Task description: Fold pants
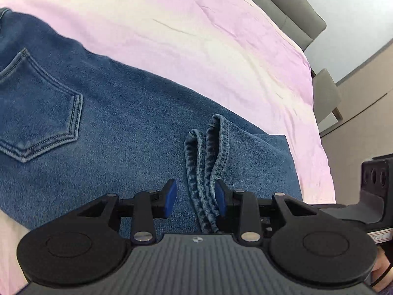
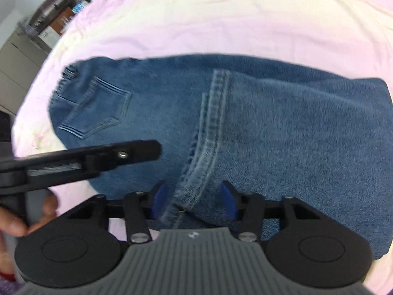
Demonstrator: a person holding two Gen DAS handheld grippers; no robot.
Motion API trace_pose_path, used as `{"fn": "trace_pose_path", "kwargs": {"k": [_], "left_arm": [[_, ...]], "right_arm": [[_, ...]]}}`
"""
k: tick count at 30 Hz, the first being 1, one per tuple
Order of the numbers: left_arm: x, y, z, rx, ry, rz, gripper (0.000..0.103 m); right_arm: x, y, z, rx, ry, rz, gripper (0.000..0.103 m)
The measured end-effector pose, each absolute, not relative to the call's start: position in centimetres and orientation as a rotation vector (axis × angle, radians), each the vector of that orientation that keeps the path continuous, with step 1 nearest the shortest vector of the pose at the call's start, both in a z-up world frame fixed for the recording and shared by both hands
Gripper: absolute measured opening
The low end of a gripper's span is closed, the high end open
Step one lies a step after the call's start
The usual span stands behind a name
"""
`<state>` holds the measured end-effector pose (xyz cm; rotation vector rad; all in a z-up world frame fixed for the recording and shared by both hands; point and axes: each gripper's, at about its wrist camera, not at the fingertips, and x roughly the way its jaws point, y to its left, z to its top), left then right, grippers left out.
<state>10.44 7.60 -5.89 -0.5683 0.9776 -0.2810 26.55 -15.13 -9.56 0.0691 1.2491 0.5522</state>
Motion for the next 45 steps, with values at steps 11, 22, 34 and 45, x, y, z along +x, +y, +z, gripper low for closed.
{"fn": "trace_pose_path", "kwargs": {"k": [11,22,34,45], "left_arm": [[11.9,6.0,-7.3,-0.691,1.056,-0.298,0.063],[13.7,4.0,-9.8,-0.579,1.118,-0.255,0.06],[13.8,2.1,-9.2,-0.437,1.127,-0.32,0.059],[10.2,-0.2,-3.7,-0.276,0.834,-0.309,0.016]], "right_arm": [[23.8,-17.4,-6.2,0.087,1.184,0.68,0.014],[22.2,-12.0,-12.1,0.014,1.319,0.759,0.0],[21.8,-18.5,-7.9,-0.116,1.256,0.722,0.0],[20.7,-26.7,-5.3,-0.144,1.179,0.53,0.0]]}}
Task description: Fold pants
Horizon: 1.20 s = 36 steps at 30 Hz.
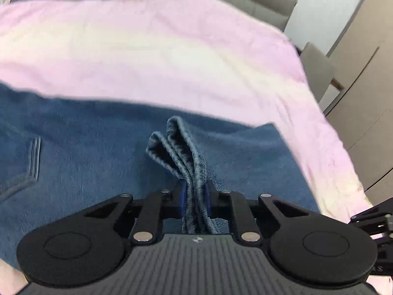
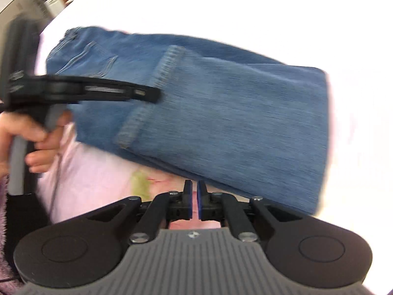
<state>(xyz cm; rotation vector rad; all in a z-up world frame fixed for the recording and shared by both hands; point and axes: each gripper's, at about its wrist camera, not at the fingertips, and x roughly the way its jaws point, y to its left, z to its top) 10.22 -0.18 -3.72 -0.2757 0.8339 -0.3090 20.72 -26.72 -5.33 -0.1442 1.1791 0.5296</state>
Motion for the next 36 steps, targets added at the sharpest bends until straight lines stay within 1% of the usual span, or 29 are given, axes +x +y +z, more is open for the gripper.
{"fn": "trace_pose_path", "kwargs": {"k": [4,6,8,10,13,15,17,21,23,27,29,31,34,36], "left_arm": [[10.3,-1.5,1.2,-0.188,0.723,-0.367,0.016],[10.8,-1.5,3.4,-0.162,0.711,-0.398,0.016],[11.4,-1.1,4.2,-0.13,0.73,-0.4,0.016],[12.5,-0.3,2.8,-0.116,0.802,-0.365,0.016],[14.1,1.5,-2.1,-0.169,0.916,-0.312,0.015],[14.3,3.0,-5.2,-0.248,0.958,-0.305,0.015],[14.0,3.7,-6.9,-0.291,0.97,-0.3,0.015],[14.9,3.1,-7.8,-0.244,1.015,-0.294,0.016],[15.3,2.7,-8.5,-0.224,1.025,-0.285,0.019],[15.8,1.7,-8.9,-0.2,1.028,-0.286,0.02],[15.6,1.7,-8.7,-0.197,1.025,-0.287,0.02],[15.4,1.6,-8.4,-0.194,1.018,-0.285,0.02],[15.0,1.4,-8.1,-0.17,1.005,-0.287,0.022],[15.0,1.4,-8.1,-0.163,1.006,-0.288,0.022]], "right_arm": [[21.1,-30.6,-5.2,-0.1,1.166,0.44,0.001],[21.4,-32.2,-4.8,-0.08,1.152,0.405,0.001],[21.9,-33.4,-4.6,-0.058,1.137,0.379,0.002],[22.2,-34.4,-4.4,-0.039,1.121,0.366,0.002],[22.7,-35.0,-4.8,-0.054,1.107,0.354,0.002],[23.1,-35.1,-5.4,-0.092,1.098,0.351,0.002],[24.0,-34.8,-5.9,-0.112,1.094,0.373,0.002],[25.3,-33.5,-7.0,-0.152,1.135,0.434,0.001],[25.7,-33.0,-8.4,-0.191,1.187,0.424,0.002],[26.8,-32.2,-11.5,-0.221,1.235,0.416,0.001],[27.2,-31.8,-12.1,-0.23,1.245,0.405,0.001],[27.4,-31.4,-11.9,-0.246,1.259,0.396,0.001],[27.7,-31.3,-9.9,-0.262,1.266,0.4,0.001],[28.2,-31.6,-8.3,-0.251,1.221,0.415,0.001]]}}
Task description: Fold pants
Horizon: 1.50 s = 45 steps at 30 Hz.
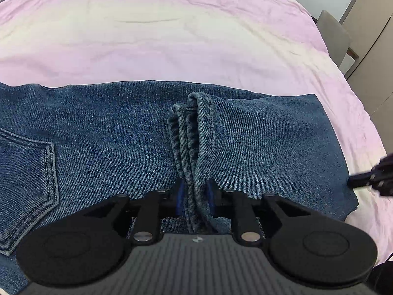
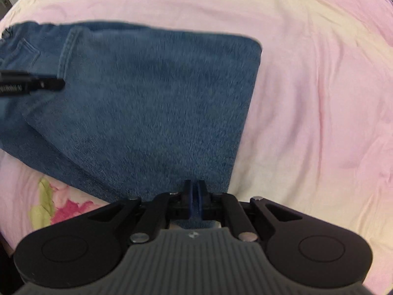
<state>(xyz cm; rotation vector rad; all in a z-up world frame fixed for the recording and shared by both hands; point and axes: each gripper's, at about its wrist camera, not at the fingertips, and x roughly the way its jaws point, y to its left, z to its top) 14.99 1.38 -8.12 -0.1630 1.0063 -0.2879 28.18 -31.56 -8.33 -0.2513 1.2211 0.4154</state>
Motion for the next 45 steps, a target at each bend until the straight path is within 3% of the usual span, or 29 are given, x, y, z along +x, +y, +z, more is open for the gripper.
{"fn": "trace_pose_path", "kwargs": {"k": [9,15,22,25,27,29,37,45], "left_arm": [[16.0,1.2,-8.5,-0.155,1.047,-0.285,0.027],[16.5,0.9,-9.1,-0.144,1.06,-0.285,0.03],[16.2,0.8,-8.9,-0.136,1.042,-0.3,0.031],[15.3,0.8,-8.3,-0.12,1.015,-0.286,0.039],[14.2,1.1,-7.6,-0.105,0.993,-0.27,0.046],[13.2,2.0,-6.8,-0.115,0.985,-0.264,0.048],[8.4,10.1,-3.2,-0.297,0.892,-0.087,0.051],[4.1,18.2,-2.4,-0.439,0.794,0.25,0.067]], "right_arm": [[35.2,-29.1,-8.8,-0.35,1.087,0.361,0.001],[39.4,-28.4,-11.7,-0.309,1.149,0.337,0.0],[40.0,-27.7,-12.0,-0.349,1.147,0.324,0.0],[38.2,-26.6,-11.1,-0.389,1.101,0.33,0.0],[36.9,-26.0,-10.2,-0.405,1.076,0.347,0.007],[35.4,-24.8,-9.3,-0.42,1.043,0.383,0.03],[29.0,-17.8,-5.7,-0.462,0.979,0.665,0.033],[25.6,-11.4,-6.9,-0.695,0.899,0.869,0.04]]}}
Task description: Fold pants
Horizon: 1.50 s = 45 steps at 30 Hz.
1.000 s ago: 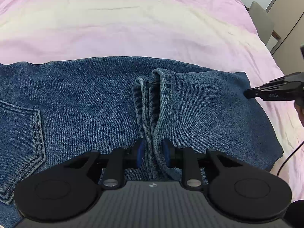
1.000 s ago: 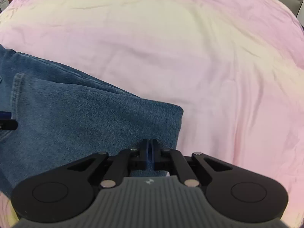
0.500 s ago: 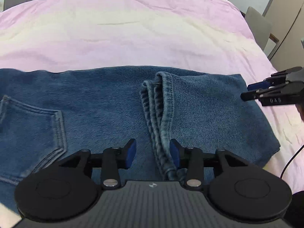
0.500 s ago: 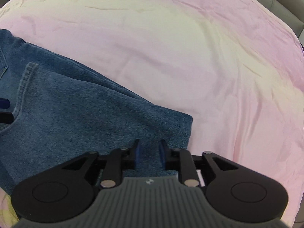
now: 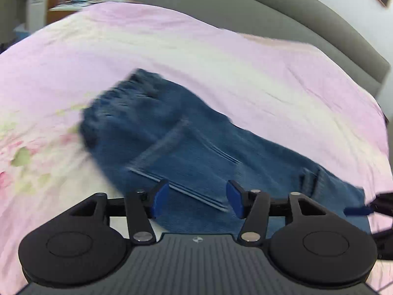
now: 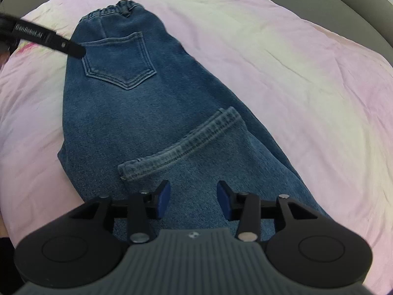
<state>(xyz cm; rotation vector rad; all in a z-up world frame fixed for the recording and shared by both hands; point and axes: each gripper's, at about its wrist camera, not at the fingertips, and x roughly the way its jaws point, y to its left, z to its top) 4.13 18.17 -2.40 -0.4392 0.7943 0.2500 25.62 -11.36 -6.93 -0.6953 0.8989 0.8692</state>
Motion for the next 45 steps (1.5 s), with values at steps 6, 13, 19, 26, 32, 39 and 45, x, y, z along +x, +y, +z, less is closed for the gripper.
{"fn": "trace_pose_path", "kwargs": {"k": [6,13,19,26,32,39,45], "left_arm": [[3.3,24.0,-3.7,-0.619,0.787,0.399,0.067],[2.3,28.2,-6.9,-0.872,0.803,0.413,0.073],[3.8,29.4,-8.0,-0.902,0.775,0.411,0.075],[6.3,29.0,-9.3,-0.87,0.755,0.407,0.084],[6.5,28.9,-9.4,-0.875,0.73,0.422,0.065],[6.4,27.3,-6.9,-0.761,0.677,0.397,0.052],[5.7,25.1,-2.8,-0.659,0.589,0.303,0.049]], "right_arm": [[26.5,-8.8,-8.3,-0.865,0.877,0.968,0.059],[28.8,-6.3,-10.4,-1.048,0.871,1.062,0.071],[29.7,-5.0,-11.9,-1.164,0.837,1.175,0.078],[31.9,-3.4,-13.5,-1.166,0.952,1.232,0.083],[32.8,-3.3,-14.1,-1.135,0.972,1.253,0.084],[32.9,-3.6,-14.1,-1.14,0.993,1.233,0.086],[32.6,-3.8,-13.7,-1.123,0.989,1.19,0.086]]}}
